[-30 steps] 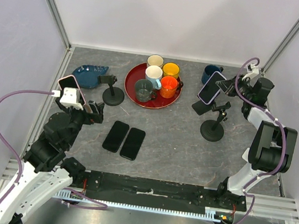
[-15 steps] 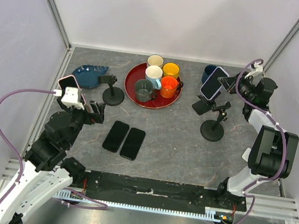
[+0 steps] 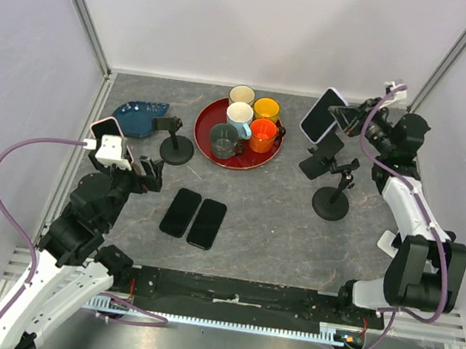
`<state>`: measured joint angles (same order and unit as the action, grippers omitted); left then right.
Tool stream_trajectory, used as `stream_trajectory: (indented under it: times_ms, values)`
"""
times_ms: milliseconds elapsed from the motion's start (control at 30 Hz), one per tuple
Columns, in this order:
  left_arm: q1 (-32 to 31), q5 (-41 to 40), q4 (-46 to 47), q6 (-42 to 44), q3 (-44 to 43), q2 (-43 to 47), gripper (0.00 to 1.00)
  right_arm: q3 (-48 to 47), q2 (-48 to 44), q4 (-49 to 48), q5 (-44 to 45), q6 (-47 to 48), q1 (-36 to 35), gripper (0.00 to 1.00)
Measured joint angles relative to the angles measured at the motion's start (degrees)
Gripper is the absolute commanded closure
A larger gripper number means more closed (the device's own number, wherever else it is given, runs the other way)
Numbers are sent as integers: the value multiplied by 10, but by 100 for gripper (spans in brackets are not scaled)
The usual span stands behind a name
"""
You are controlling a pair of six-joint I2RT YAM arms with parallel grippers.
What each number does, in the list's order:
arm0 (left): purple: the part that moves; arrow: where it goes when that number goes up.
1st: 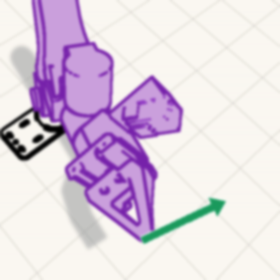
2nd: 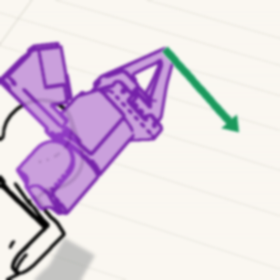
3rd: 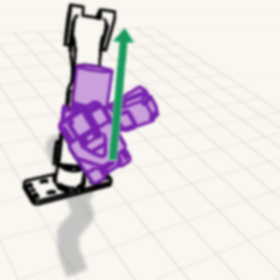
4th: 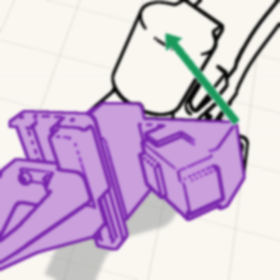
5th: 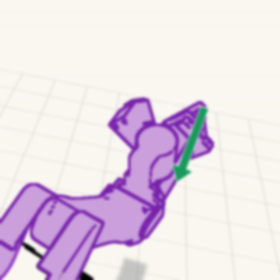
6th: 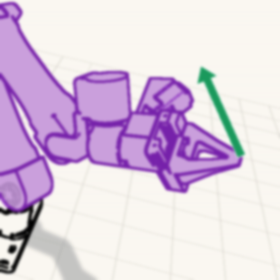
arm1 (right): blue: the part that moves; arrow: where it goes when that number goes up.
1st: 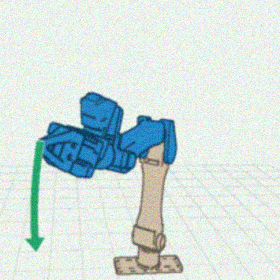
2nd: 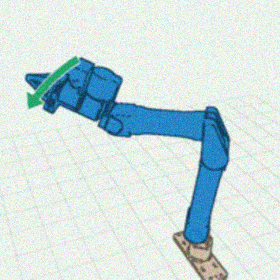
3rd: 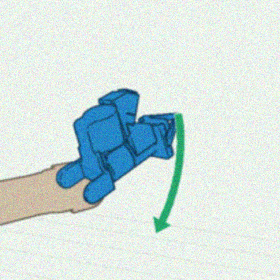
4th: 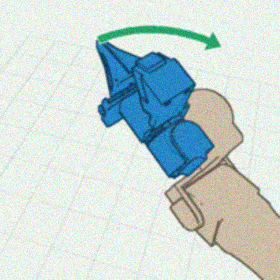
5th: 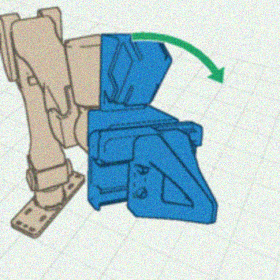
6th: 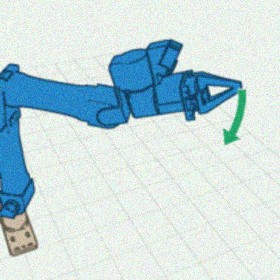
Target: Remove the phone from the phone stand
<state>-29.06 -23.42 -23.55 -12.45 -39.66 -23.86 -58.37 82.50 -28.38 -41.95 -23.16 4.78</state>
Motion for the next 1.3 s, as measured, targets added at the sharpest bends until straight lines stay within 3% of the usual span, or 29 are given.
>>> stream_trajectory:
  times_ms: [267, 633, 1033, 1300]
  values:
    - [1, 0, 1, 0, 5, -2, 2, -13, -26, 116, 45, -1, -143, 100]
    - [1, -5, 1, 0, 7, -3, 2, 117, -31, 140, 62, -108, -252, 100]
    - [1, -8, 2, 0, 9, -6, 2, 267, -30, 96, 156, -228, -362, 100]
    - [1, -10, 1, 0, 12, -9, 3, 298, -6, 50, 217, -287, -395, 100]
